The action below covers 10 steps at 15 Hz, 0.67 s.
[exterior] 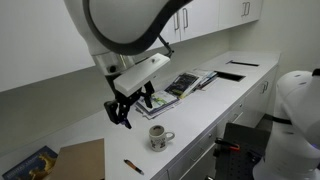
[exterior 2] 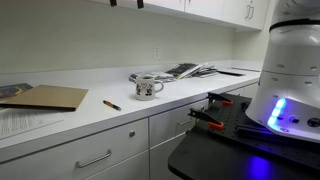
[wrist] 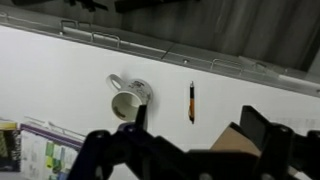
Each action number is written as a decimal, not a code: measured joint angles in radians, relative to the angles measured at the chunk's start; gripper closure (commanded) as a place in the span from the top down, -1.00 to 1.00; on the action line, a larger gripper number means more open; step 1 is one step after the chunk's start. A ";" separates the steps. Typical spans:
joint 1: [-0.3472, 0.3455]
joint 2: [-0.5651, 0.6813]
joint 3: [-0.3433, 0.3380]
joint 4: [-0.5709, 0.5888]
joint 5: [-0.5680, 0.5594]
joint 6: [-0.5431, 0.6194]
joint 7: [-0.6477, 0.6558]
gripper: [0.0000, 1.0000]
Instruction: Put the yellow pen inside the white mug
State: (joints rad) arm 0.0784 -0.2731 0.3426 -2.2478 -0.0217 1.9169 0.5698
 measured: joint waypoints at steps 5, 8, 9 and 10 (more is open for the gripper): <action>0.000 0.212 -0.016 -0.011 -0.098 0.249 0.093 1.00; 0.016 0.357 -0.061 -0.002 -0.101 0.370 0.078 1.00; 0.024 0.398 -0.080 0.007 -0.101 0.385 0.068 1.00; 0.032 0.436 -0.101 0.019 -0.101 0.394 0.055 1.00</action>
State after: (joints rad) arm 0.1104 0.1634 0.2419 -2.2290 -0.1229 2.3108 0.6251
